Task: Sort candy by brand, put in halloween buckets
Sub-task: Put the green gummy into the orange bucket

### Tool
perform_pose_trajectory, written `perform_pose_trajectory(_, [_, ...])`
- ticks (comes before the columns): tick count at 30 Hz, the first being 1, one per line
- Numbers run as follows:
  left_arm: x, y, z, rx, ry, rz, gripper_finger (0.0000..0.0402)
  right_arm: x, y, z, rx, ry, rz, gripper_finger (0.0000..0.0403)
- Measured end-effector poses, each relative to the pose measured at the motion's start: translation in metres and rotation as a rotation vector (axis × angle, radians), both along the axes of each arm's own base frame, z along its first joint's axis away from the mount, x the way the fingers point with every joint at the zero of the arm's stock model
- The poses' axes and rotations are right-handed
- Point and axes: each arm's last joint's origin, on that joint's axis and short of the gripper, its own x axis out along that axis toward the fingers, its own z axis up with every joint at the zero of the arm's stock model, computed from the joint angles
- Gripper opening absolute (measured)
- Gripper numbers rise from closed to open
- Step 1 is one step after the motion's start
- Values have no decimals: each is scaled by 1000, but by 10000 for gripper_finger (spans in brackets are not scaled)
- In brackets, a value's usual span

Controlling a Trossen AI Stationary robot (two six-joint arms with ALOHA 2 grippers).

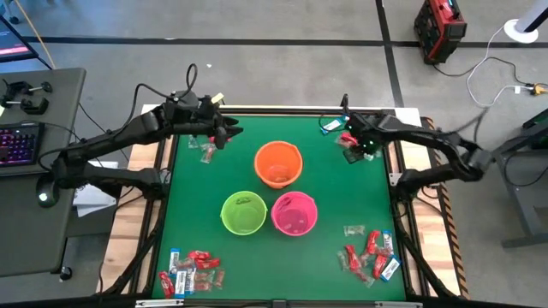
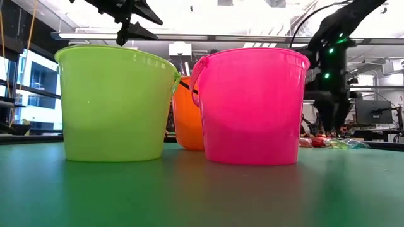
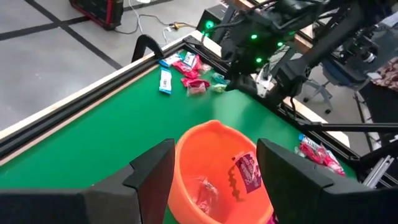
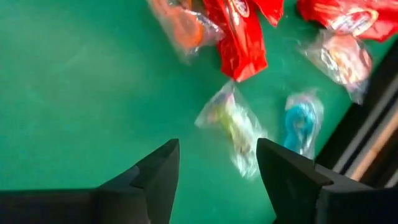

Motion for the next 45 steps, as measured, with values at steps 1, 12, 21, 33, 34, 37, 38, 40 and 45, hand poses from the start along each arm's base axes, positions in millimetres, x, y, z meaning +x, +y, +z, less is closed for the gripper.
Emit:
perform_pose_trajectory(1, [0,0,0,-2,0,1,218,2,-3,-4,4,8,8,208])
perform_pose_trajectory(12, [0,0,0,-24,-7,16,218,9,-17,-38,59,159,68,207])
perform_pose_trajectory(21, [0,0,0,-45,-15,30,218,3,-4,-31,130,204,113,27])
perform_pose_trajectory(33, [0,0,0,-23,-7,20,218,19,33,98,-61,-555,127,5])
perform_pose_trajectory(34, [0,0,0,-23,-7,21,218,25,35,107,-79,-674,151,6])
perform_pose_trajectory(37, [0,0,0,-22,-7,20,218,46,42,121,-94,-905,216,12])
perform_pose_trajectory(38, [0,0,0,-23,-6,20,218,54,45,122,-87,-948,238,13])
perform_pose_trajectory(40, [0,0,0,-23,-5,20,218,74,54,122,-60,-1026,297,13])
perform_pose_trajectory(45, [0,0,0,-23,-3,20,218,126,75,109,-79,-1151,425,14])
